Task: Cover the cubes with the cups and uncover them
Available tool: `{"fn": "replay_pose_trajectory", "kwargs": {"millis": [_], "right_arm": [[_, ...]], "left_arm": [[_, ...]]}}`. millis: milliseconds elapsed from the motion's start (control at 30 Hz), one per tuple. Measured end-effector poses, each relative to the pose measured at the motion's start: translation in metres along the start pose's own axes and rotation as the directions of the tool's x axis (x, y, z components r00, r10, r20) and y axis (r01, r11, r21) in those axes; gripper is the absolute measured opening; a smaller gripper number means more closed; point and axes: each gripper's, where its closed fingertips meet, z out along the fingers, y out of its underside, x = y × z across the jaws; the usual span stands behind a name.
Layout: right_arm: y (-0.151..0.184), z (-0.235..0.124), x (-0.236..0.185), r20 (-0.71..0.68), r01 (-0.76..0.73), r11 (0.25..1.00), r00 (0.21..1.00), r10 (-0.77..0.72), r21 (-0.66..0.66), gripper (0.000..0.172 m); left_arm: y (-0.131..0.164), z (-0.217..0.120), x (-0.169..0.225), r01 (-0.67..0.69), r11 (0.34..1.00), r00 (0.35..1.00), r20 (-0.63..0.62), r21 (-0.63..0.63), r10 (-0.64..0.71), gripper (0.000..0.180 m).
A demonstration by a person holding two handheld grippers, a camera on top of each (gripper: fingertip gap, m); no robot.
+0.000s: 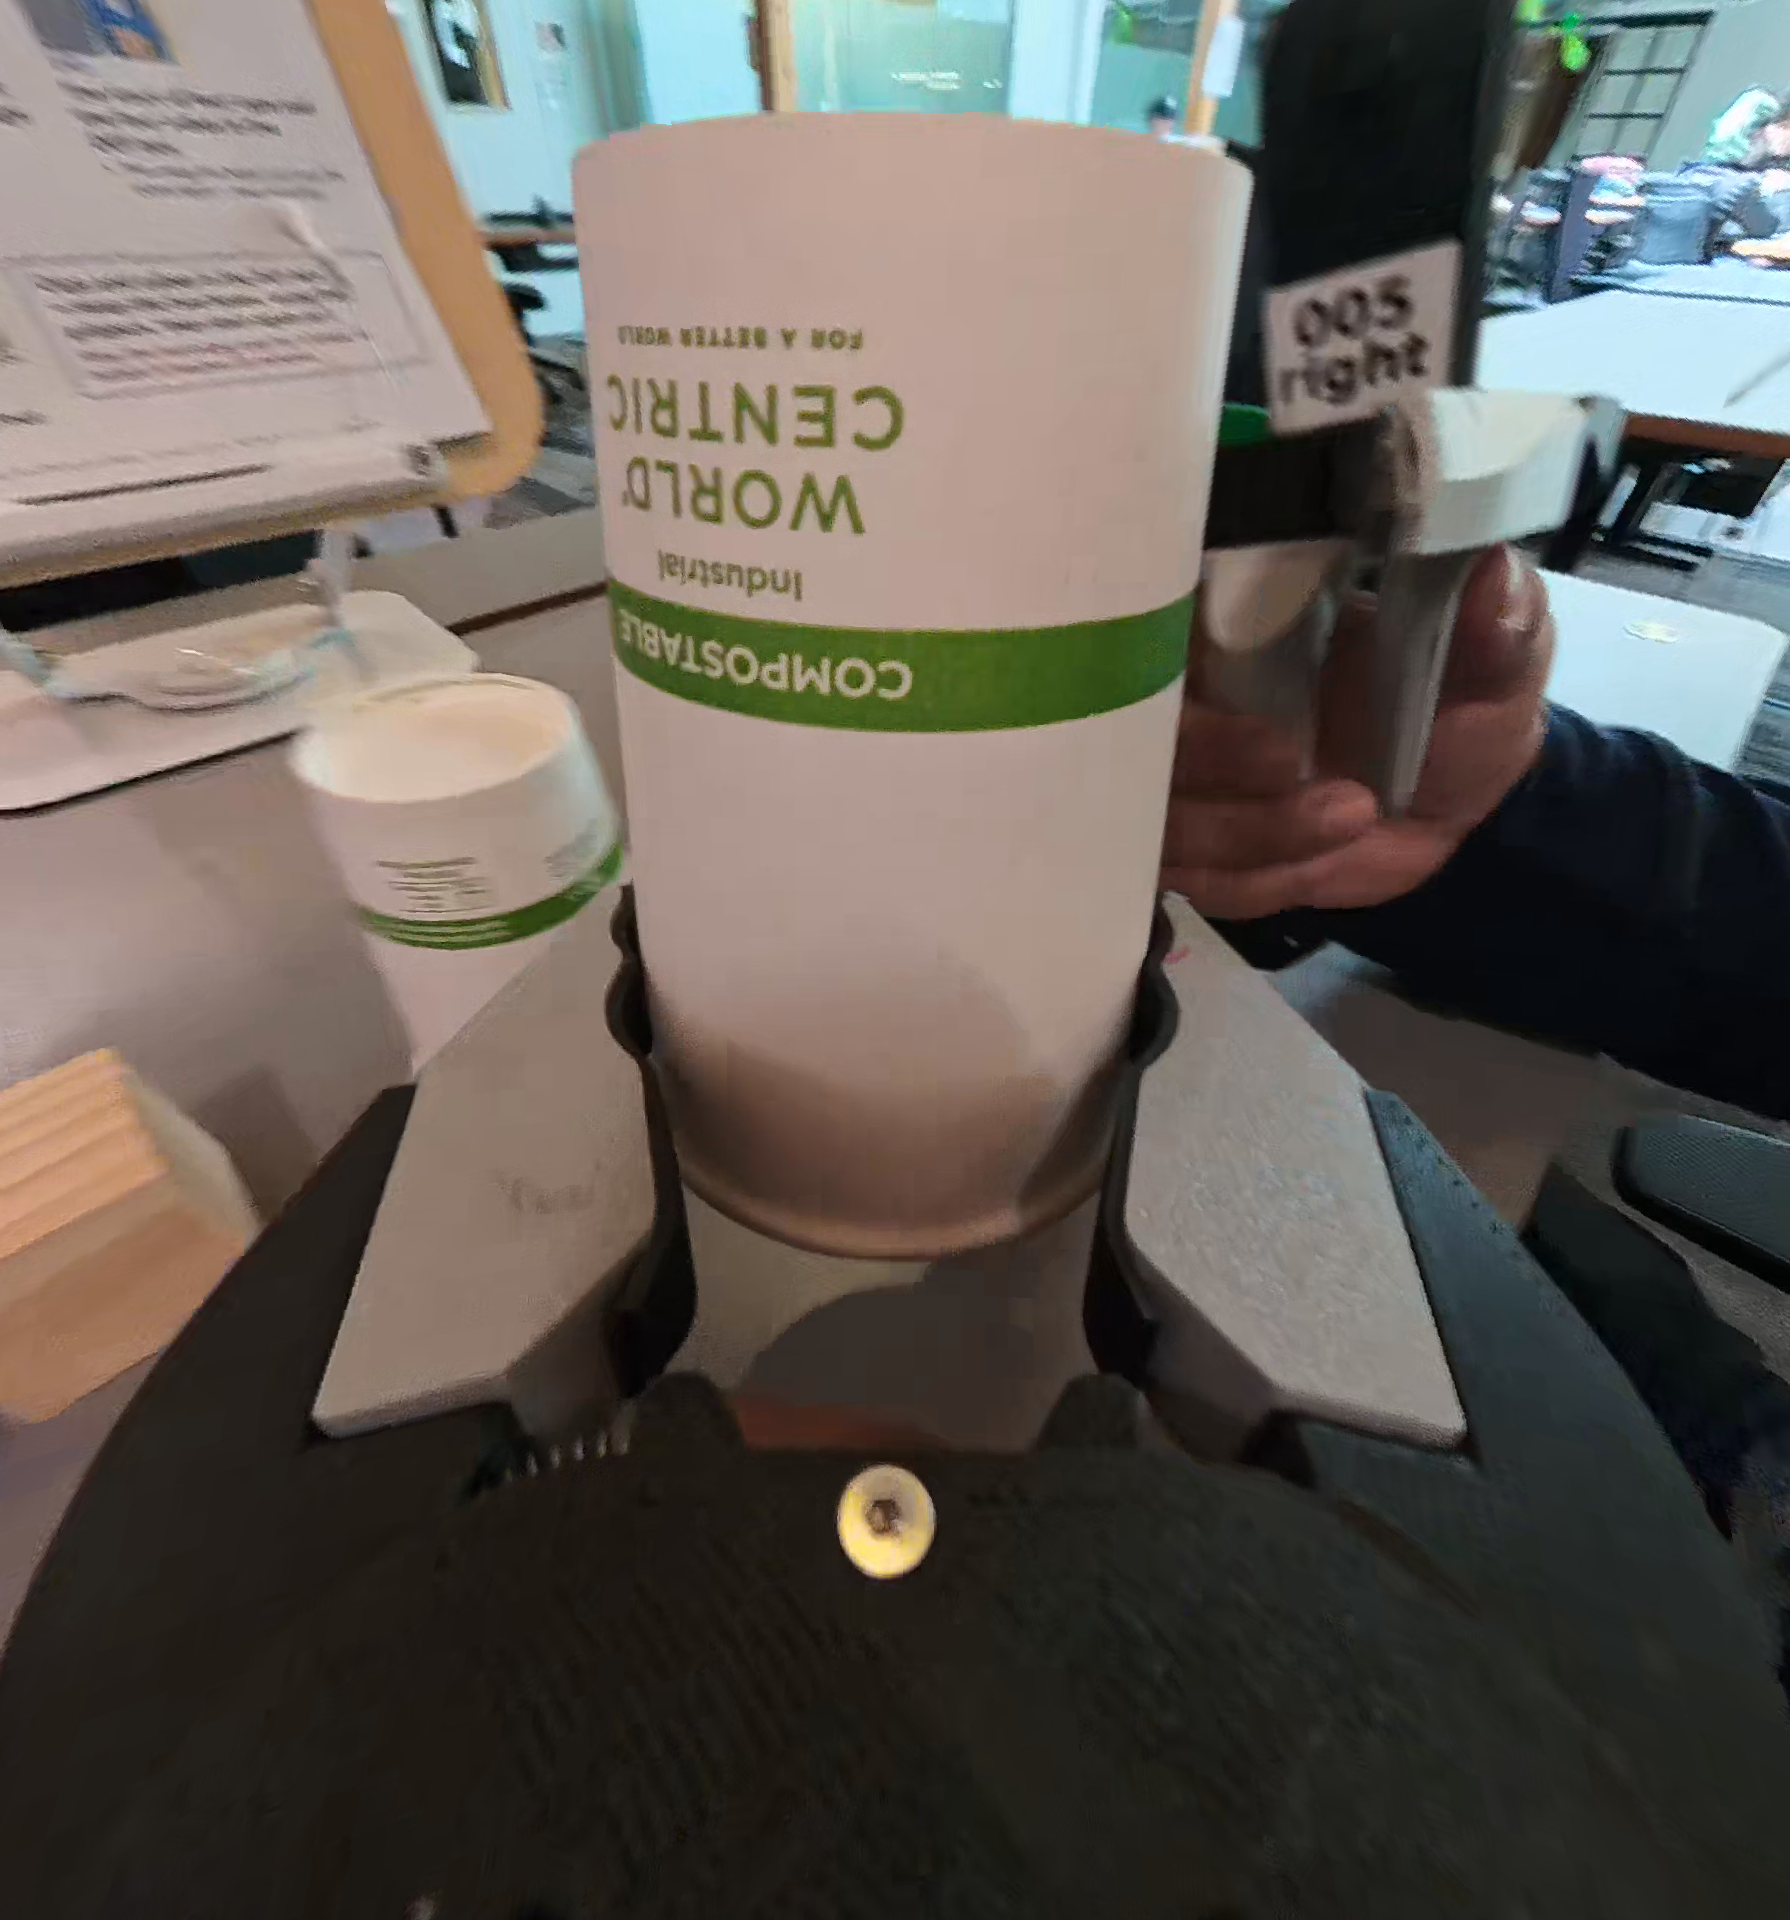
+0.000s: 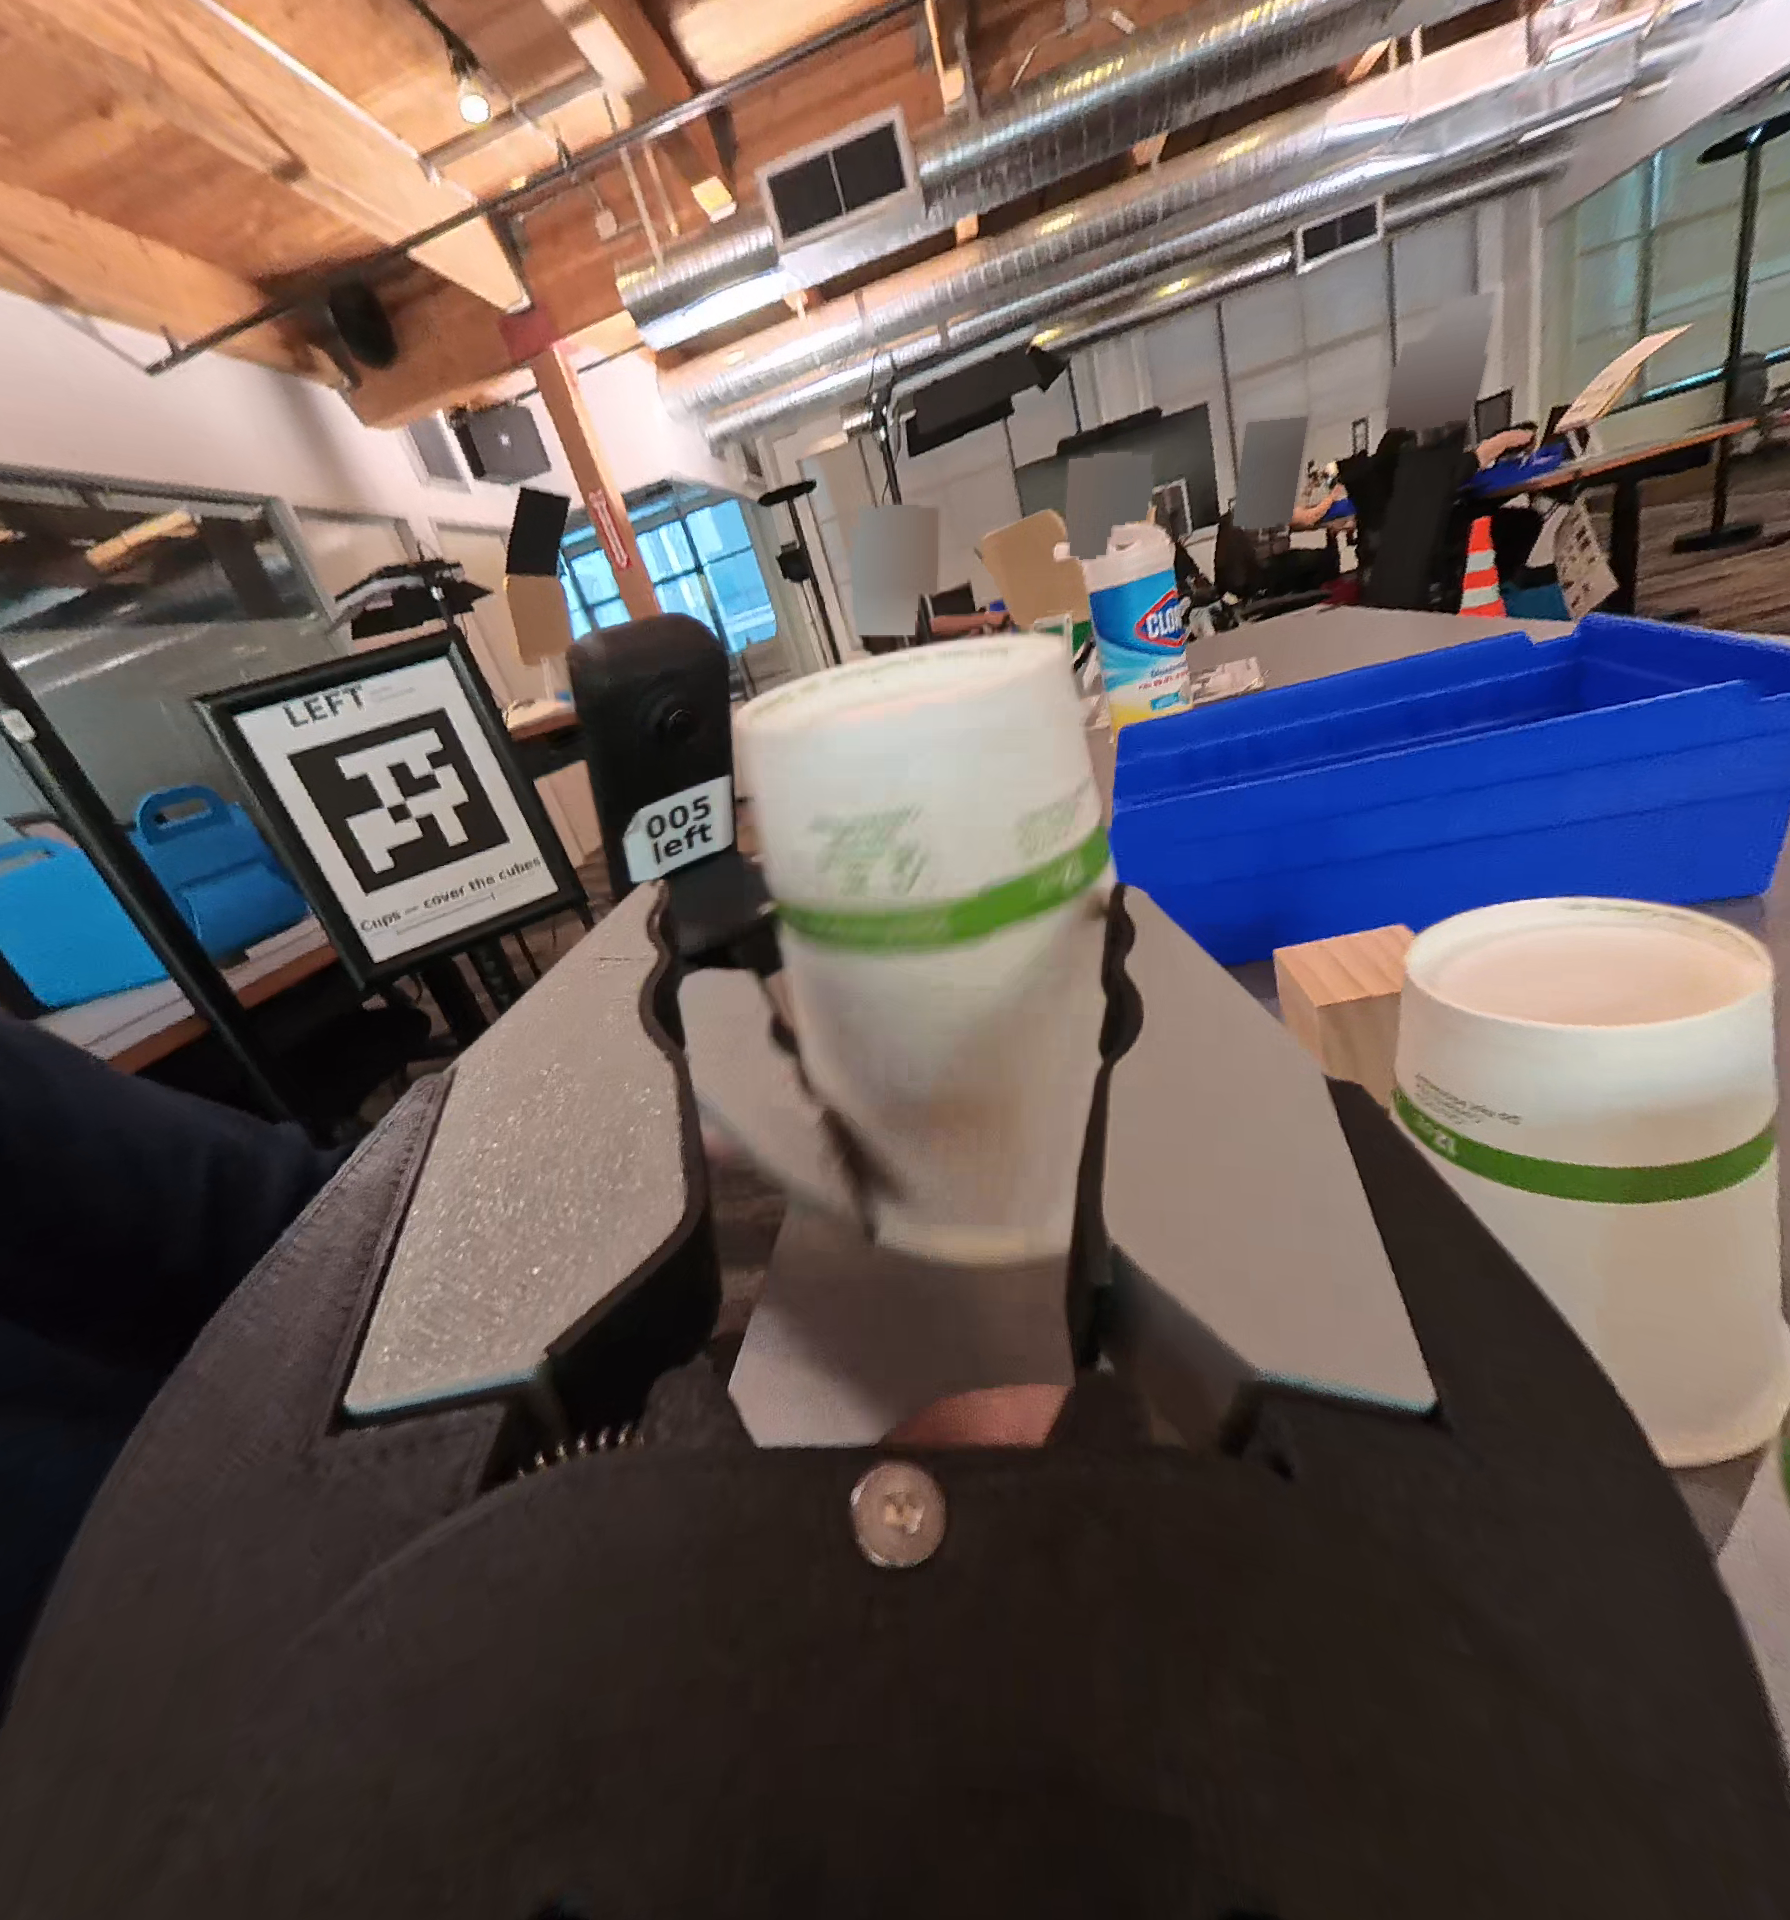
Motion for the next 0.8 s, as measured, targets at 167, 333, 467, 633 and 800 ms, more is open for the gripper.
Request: {"fn": "replay_pose_trajectory", "kwargs": {"millis": [167,333,467,633,800], "right_arm": [[-0.013,-0.007,0.001,0.006,-0.023,0.998,1.000,0.023,0.063,0.070],[-0.009,-0.005,0.001,0.001,-0.014,0.999,1.000,0.014,0.048,0.071],[-0.010,-0.006,0.002,0.003,-0.019,0.998,1.000,0.019,0.052,0.070],[-0.012,-0.007,0.002,0.006,-0.028,0.998,1.000,0.028,0.061,0.070],[-0.014,-0.007,-0.001,0.018,-0.032,0.997,0.999,0.031,0.069,0.068]], "left_arm": [[-0.018,-0.031,-0.123,0.062,0.994,0.914,0.395,0.089,-0.092,0.094],[0.011,-0.019,-0.190,0.166,0.986,0.858,0.495,-0.012,-0.138,0.095],[0.023,0.000,-0.205,0.177,0.982,0.853,0.508,-0.064,-0.121,0.095],[0.052,0.011,-0.211,0.279,0.955,0.836,0.516,-0.104,-0.188,0.095],[0.073,0.005,-0.204,0.354,0.919,0.819,0.532,-0.175,-0.214,0.097]]}}
